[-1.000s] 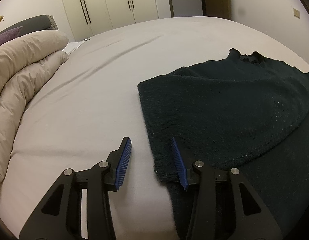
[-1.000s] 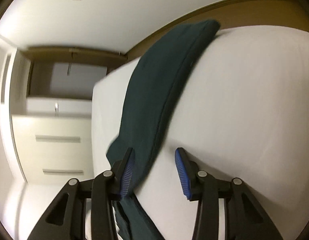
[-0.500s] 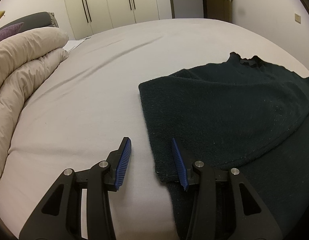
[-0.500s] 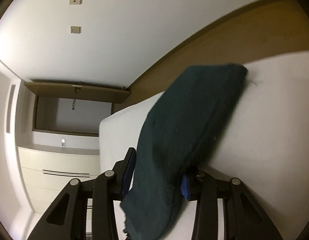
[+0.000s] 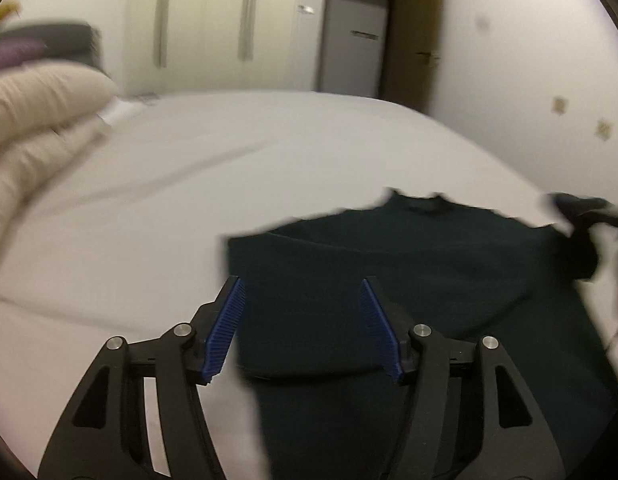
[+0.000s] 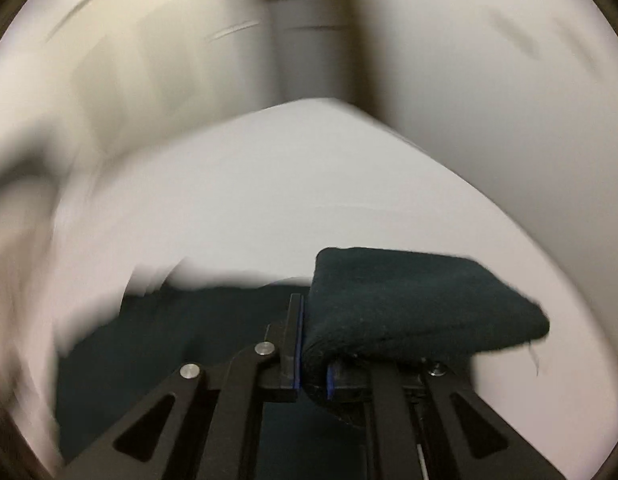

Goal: Fold small clothes

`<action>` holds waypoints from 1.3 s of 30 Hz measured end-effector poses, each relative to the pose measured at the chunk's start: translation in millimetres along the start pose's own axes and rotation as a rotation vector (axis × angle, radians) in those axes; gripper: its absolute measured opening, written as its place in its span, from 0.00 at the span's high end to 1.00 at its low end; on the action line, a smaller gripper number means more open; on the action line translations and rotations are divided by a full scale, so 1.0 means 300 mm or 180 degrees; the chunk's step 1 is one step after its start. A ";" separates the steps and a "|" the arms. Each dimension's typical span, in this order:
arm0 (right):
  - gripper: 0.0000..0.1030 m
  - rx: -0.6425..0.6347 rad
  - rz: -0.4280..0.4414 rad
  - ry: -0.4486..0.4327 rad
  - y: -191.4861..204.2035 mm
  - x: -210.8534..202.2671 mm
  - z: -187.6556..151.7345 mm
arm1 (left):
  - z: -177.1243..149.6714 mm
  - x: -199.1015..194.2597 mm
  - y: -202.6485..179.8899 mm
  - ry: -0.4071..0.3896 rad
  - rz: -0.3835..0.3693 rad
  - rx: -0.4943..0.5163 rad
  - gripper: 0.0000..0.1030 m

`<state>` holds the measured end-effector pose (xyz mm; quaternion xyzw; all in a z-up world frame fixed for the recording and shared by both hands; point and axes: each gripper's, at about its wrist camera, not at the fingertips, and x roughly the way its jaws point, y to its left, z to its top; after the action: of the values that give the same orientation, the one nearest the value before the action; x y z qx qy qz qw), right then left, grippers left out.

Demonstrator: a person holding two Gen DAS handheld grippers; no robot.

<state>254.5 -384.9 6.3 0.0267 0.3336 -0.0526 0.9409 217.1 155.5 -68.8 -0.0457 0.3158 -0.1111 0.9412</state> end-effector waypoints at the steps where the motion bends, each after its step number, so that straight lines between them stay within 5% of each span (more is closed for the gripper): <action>1: 0.91 -0.0451 0.0066 0.0067 0.159 0.023 -0.025 | 0.000 0.014 -0.010 0.0099 -0.0183 -0.0119 0.43; 4: 0.91 -0.1157 0.0023 0.0266 0.440 0.130 -0.124 | 0.004 0.065 -0.037 0.0425 -0.0718 -0.0460 0.43; 8: 0.91 -0.1347 0.0011 0.0399 0.543 0.165 -0.214 | 0.011 0.112 -0.069 0.0608 -0.0948 -0.0744 0.43; 16: 0.90 -0.1117 0.0145 0.0388 0.508 0.151 -0.223 | 0.068 0.236 -0.139 0.1080 -0.1269 -0.1203 0.43; 19: 0.90 -0.0974 0.0227 0.0341 0.524 0.138 -0.246 | 0.060 0.292 -0.132 0.1265 -0.1306 -0.1491 0.34; 26: 0.90 -0.0991 0.0349 0.0280 0.544 0.121 -0.252 | 0.027 0.444 -0.151 0.1636 -0.1756 -0.2116 0.34; 27: 0.90 -0.0989 0.0357 0.0272 0.546 0.119 -0.252 | 0.023 0.461 -0.153 0.1648 -0.1757 -0.2154 0.37; 29: 0.89 -0.0993 0.0373 0.0274 0.548 0.119 -0.251 | 0.018 0.489 -0.160 0.1694 -0.1792 -0.2205 0.79; 31: 0.87 -0.0992 0.0391 0.0287 0.549 0.121 -0.251 | 0.016 0.503 -0.168 0.1711 -0.1786 -0.2204 0.87; 33: 0.78 -0.0955 0.0431 0.0306 0.538 0.114 -0.250 | 0.027 0.500 -0.175 0.1646 -0.1732 -0.2114 0.91; 35: 0.51 -0.0793 0.0553 0.0320 0.506 0.086 -0.248 | 0.042 0.494 -0.171 0.1587 -0.1682 -0.2054 0.91; 39: 0.29 0.0232 0.1035 0.0231 0.292 -0.046 -0.278 | 0.099 0.455 -0.185 0.1374 -0.1377 -0.1579 0.91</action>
<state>201.9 -289.6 -48.4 0.1164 0.3566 0.0893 0.9227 330.7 69.6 -116.3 -0.3129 0.5068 -0.2342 0.7684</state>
